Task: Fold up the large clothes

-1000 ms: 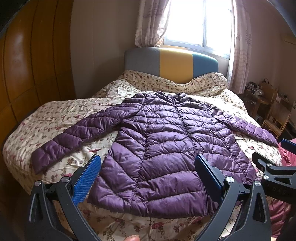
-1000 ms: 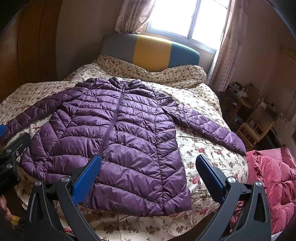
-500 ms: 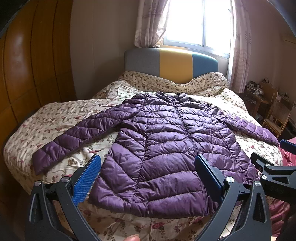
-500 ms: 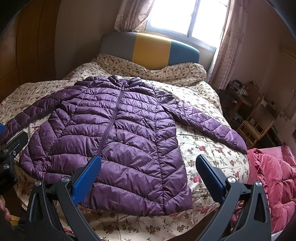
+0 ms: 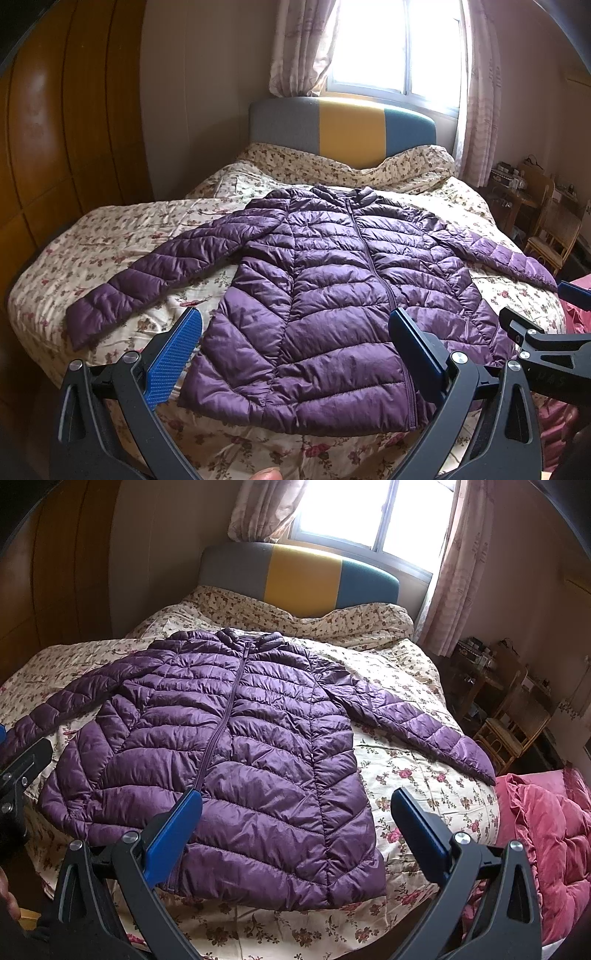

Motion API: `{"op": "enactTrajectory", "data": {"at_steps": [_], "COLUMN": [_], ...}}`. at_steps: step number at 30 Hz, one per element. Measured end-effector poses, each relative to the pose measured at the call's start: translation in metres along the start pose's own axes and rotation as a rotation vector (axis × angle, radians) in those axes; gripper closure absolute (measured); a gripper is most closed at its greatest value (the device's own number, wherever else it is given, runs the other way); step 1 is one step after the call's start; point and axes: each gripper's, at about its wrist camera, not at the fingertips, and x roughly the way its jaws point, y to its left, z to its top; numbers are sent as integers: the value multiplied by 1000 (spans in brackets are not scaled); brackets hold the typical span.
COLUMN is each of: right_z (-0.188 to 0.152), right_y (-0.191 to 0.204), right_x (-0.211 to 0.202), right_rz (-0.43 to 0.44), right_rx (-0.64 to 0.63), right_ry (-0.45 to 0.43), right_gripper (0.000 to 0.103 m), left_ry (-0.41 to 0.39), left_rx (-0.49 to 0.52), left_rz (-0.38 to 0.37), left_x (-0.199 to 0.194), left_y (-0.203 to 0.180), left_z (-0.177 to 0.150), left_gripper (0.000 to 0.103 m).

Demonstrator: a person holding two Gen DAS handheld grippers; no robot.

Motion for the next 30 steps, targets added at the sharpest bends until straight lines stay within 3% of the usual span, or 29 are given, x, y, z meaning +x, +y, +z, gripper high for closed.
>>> {"op": "enactTrajectory", "data": {"at_steps": [18,26,30], "right_z": [-4,-6,-7], "right_y": [-8,-28,-55], "right_x": [20,58,92], "right_rz": [8,-18,-27], "right_rx": [33,87,151], "right_ry": [41,114,175], "right_gripper": [2,2,2], "left_ry": [41,111,156], "left_rx": [19,23,1], "left_rz": [-17,-36,-102], "left_x": [17,49,78], "left_y": [-3,-4,1], "left_z": [1,-2,3], "left_gripper": [3,3,3]}}
